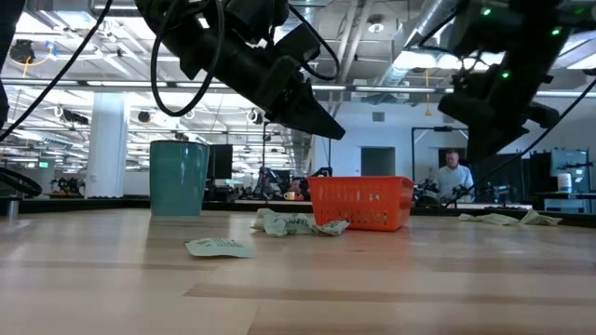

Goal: Pick and place Stevia / Truvia into bins
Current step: Put the stevia packet into the basket

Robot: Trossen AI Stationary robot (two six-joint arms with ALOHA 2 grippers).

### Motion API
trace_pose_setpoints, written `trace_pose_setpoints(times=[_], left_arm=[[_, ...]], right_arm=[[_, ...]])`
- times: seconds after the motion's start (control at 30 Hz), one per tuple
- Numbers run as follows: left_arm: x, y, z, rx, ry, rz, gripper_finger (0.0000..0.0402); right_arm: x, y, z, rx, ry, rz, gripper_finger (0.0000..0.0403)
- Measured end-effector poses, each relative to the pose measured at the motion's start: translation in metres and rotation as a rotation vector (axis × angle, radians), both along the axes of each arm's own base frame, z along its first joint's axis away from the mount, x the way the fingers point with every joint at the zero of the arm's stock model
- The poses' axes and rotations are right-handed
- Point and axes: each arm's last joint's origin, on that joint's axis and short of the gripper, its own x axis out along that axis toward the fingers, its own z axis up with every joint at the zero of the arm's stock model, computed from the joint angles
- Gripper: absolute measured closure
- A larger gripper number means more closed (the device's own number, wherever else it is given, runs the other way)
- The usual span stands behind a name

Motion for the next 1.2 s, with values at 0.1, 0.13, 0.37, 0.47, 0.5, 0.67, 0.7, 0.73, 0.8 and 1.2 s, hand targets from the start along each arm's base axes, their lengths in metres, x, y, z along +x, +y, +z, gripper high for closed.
trace_pose_setpoints(times=[0.1,0.13,0.37,0.47,0.5,0.67,0.7,0.73,0.8,1.2], left_arm=[[-0.003,0.0,0.006,0.015,-0.003,-0.005,0.0291],[-0.004,0.0,0.01,0.015,-0.013,-0.005,0.0289],[-0.024,-0.004,0.037,-0.019,0.02,0.005,0.0286],[-0.028,-0.009,0.037,-0.034,0.057,-0.002,0.0285],[-0.028,-0.011,0.036,-0.034,0.068,-0.007,0.0285],[-0.03,-0.017,0.034,-0.032,0.093,-0.024,0.0285],[-0.03,-0.017,0.034,-0.033,0.093,-0.025,0.0285],[-0.03,-0.018,0.035,-0.032,0.091,-0.027,0.0285],[-0.03,-0.018,0.035,-0.026,0.091,-0.031,0.0285],[-0.028,-0.018,0.037,-0.004,0.061,-0.042,0.0285]], right_arm=[[-0.001,-0.011,-0.001,0.059,0.037,0.017,0.0326],[-0.001,-0.014,-0.001,0.073,0.042,0.017,0.0326],[-0.005,-0.031,-0.002,0.115,0.056,-0.03,0.0306],[-0.006,-0.034,-0.003,0.139,0.06,-0.066,0.0287],[-0.006,-0.034,-0.005,0.147,0.067,-0.075,0.0281],[-0.01,-0.029,-0.008,0.161,0.125,-0.117,0.0248],[-0.011,-0.027,-0.009,0.147,0.127,-0.117,0.0242],[-0.012,-0.024,-0.01,0.136,0.121,-0.116,0.0237],[-0.017,-0.018,-0.011,0.123,0.093,-0.119,0.0228],[-0.047,-0.008,-0.027,0.141,-0.052,-0.227,0.0216]])
